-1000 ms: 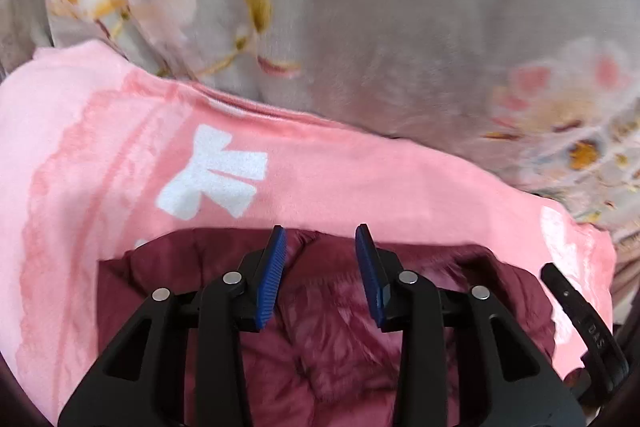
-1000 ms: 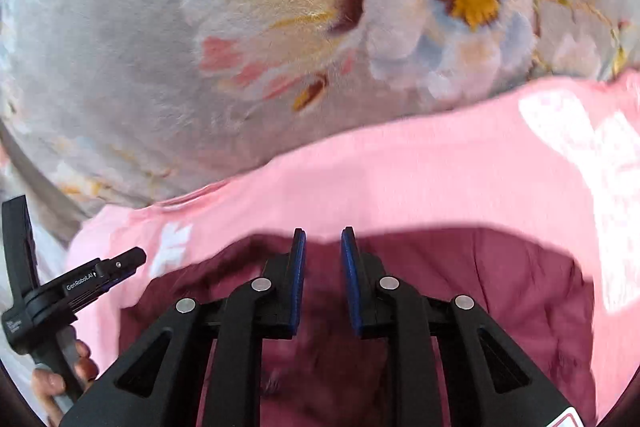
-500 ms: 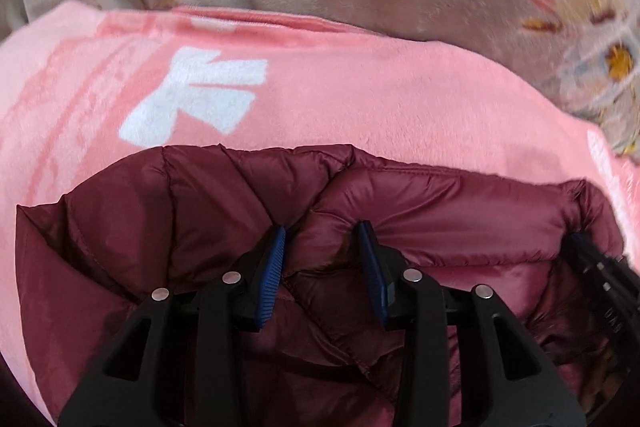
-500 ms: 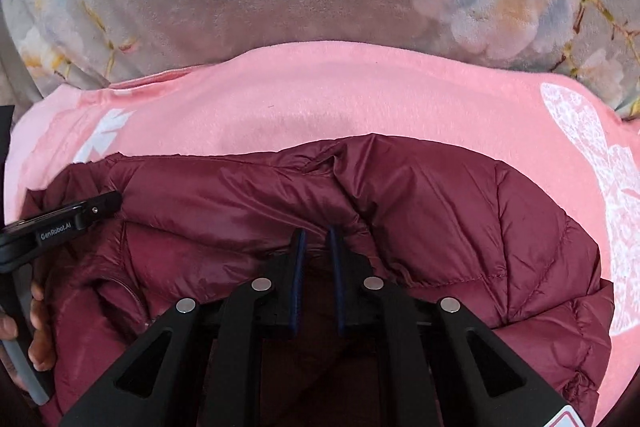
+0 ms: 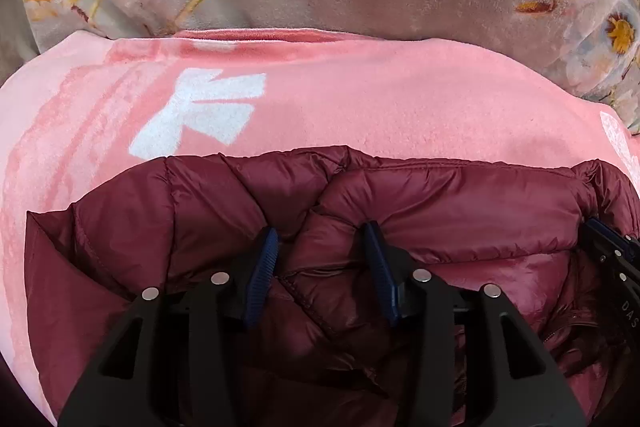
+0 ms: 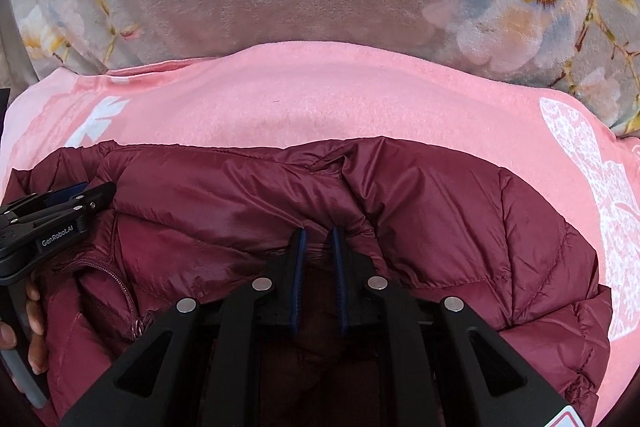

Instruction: Fold large clothes

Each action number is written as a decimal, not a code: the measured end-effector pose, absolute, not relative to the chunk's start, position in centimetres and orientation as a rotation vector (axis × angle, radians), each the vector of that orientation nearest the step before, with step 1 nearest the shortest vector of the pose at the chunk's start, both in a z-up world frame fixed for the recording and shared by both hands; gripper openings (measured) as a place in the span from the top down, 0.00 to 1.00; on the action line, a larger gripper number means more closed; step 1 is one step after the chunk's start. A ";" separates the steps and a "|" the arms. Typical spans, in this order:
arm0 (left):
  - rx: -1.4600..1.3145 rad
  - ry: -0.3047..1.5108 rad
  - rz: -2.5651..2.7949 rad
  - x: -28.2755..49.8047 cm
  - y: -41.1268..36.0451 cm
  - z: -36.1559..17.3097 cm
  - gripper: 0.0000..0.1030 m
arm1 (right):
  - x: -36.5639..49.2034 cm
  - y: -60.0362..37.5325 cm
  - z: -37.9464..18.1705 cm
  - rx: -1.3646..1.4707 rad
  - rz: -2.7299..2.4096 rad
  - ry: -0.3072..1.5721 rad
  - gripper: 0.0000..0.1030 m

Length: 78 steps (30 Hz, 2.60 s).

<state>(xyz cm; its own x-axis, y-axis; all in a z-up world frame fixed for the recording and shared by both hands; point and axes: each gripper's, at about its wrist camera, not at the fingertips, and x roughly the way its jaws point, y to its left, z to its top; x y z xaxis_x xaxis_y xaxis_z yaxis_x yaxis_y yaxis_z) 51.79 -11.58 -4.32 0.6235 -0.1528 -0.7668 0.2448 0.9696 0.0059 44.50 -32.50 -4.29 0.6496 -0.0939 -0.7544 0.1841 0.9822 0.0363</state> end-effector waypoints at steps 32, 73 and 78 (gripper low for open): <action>0.198 0.858 -0.129 51.9 -12.3 -4.9 0.28 | 44.5 -31.3 -4.0 0.040 -0.177 0.858 0.85; -0.340 1.058 -0.293 13.5 15.2 1.1 0.93 | -7.2 -35.0 0.7 0.705 -0.107 0.640 0.96; -0.396 0.973 -0.394 7.8 18.5 6.6 0.95 | -12.8 -33.0 6.3 0.566 -0.021 0.540 0.96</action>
